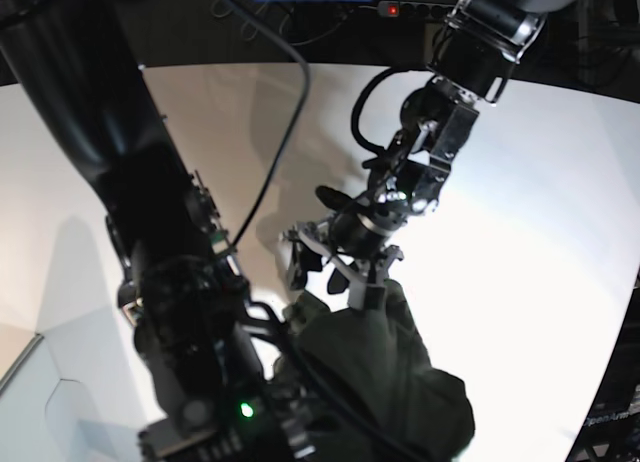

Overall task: Layout the t-shirt on the table in an organized manner, then fold the t-shirt properly
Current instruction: 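Grasp the shirt with the left gripper beside the right arm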

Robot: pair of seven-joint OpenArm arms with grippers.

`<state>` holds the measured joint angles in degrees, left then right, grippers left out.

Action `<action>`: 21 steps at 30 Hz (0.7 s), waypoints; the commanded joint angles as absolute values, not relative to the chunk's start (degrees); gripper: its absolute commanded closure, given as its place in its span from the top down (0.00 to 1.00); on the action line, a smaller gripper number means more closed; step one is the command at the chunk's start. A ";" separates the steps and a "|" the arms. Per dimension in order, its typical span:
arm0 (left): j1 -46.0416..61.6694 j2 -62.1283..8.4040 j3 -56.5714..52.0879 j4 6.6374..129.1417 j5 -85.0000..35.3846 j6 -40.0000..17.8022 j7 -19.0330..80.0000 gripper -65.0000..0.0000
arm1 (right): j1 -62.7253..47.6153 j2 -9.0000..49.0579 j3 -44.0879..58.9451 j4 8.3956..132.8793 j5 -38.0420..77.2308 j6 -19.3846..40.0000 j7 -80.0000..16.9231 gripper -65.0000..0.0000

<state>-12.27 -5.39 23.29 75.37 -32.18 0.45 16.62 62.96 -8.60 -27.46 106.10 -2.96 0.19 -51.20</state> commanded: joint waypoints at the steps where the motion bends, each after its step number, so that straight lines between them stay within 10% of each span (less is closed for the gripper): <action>1: -13.76 -5.14 23.08 76.35 -32.40 0.13 14.90 0.57 | 65.19 -9.00 -27.30 106.42 -3.47 0.13 -49.10 0.00; 21: -18.51 -1.10 22.73 67.03 -32.40 0.13 14.73 0.56 | 65.63 -9.00 -27.30 106.59 -3.21 0.13 -49.10 0.00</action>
